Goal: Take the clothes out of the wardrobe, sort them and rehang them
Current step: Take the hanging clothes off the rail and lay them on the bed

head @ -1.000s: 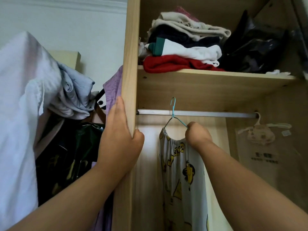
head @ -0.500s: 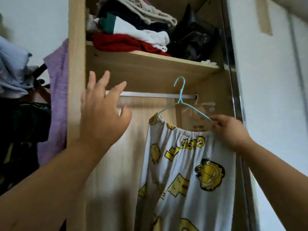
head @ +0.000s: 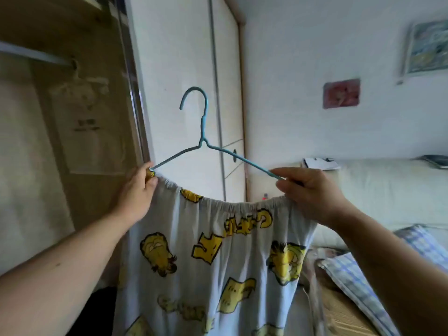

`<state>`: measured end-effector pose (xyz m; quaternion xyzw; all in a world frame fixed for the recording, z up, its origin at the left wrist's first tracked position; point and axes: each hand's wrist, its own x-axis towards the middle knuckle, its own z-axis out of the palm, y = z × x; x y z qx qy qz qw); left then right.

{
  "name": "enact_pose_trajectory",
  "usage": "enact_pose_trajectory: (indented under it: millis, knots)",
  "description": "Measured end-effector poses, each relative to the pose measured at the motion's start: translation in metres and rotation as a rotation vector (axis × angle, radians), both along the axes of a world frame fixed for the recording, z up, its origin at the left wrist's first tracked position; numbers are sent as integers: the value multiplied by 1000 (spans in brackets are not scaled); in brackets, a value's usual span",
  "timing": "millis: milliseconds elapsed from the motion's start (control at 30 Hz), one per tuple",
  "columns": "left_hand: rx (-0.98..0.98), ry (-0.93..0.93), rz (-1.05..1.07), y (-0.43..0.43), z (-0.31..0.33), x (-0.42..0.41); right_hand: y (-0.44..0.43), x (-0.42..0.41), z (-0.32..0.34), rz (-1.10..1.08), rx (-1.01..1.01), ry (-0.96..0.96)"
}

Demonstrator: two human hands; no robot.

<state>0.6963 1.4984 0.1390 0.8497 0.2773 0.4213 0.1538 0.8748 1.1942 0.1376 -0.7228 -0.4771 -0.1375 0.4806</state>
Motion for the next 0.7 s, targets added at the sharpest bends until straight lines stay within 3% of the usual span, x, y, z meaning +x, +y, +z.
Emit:
enact_pose_trajectory:
  millis: [167,367,700]
  knots:
    - [70,67,-271,-40,-53,92,-78,29,-55,-321,-84,65]
    - [5,211,-561,-94,-123,178,-148,39,-143,-720,-267,241]
    - [-22,553,-1045,-151,-233,289,-183,-9,-261,-1210,-384,598]
